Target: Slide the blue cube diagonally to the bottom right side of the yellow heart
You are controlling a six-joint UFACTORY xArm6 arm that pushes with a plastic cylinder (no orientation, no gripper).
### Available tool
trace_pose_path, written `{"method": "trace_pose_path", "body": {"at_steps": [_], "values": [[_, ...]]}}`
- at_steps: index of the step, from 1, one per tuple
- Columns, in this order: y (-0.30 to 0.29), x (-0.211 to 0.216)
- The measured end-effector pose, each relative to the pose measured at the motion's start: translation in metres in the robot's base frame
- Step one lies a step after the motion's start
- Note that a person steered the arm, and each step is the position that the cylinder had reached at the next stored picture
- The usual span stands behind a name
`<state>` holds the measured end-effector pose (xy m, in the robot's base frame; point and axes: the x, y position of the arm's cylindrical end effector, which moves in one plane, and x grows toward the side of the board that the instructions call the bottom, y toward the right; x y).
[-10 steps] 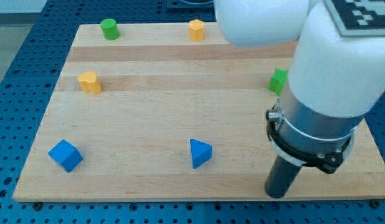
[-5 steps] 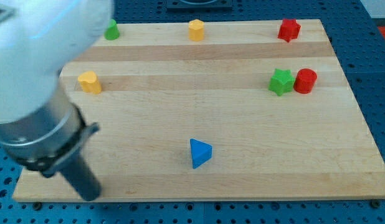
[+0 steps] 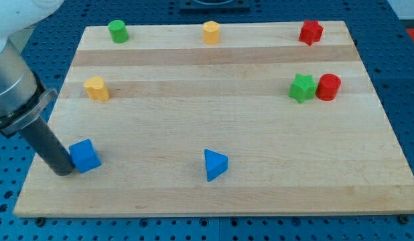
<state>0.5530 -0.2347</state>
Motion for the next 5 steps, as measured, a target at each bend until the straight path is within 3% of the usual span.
{"method": "trace_pose_path", "body": {"at_steps": [5], "values": [[0.069,-0.031]]}}
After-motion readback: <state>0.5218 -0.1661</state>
